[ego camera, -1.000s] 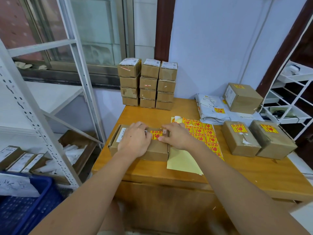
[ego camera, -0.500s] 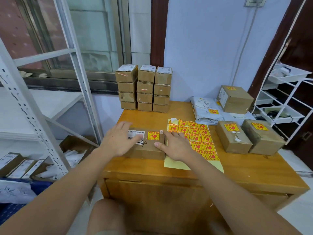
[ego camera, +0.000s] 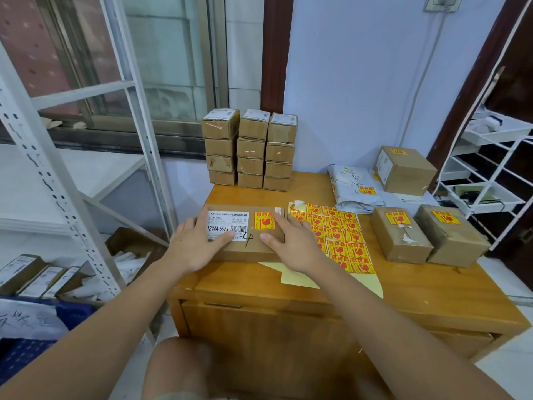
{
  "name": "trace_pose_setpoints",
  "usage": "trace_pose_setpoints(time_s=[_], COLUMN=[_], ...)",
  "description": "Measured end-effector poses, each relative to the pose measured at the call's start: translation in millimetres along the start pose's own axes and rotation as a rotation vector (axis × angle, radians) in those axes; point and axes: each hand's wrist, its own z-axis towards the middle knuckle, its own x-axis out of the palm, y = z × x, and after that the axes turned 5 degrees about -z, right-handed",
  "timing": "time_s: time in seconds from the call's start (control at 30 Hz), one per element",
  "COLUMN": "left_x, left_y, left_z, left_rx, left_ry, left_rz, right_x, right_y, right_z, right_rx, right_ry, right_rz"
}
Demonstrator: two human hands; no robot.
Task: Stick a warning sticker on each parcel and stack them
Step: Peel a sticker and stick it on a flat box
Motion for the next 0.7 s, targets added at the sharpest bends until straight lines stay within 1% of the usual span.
trace_pose_setpoints(time_s=[0.1,0.2,0.37,0.43,0.5,0.57,0.63,0.7], left_x=[-5,-7,-8,-3,5,18,29,41], left_y=[-18,-41,-84,-109,-139,-169,-196,-224], left_z=[2,5,15,14,7,3,-2,-11], left_rx=[0.031,0.085,0.169,0.157,0.098,0.036,-0.007,-0.003], left_ry=[-0.054,-0.099,-0.167,-0.225,-0.252,-0.214,-0.1,0.025], left_rz=[-0.06,-0.104,-0.269,-0.315,-0.426,-0.614,-0.835,-1.026], right_x=[-12,-32,-70,-79,-85,-89,-92,-93], right_y=[-4,-15,-43,-55,-68,-80,-89,-96], right_z=[1,2,-3,-8,-14,-23,-32,-40], right_rx=[-0.039,-0.039,0.042,0.102,0.178,0.249,0.307,0.33], right_ry=[-0.121,-0.234,-0.388,-0.466,-0.543,-0.624,-0.683,-0.702], right_rz=[0.284,0.424,0.503,0.518,0.536,0.589,0.641,0.662])
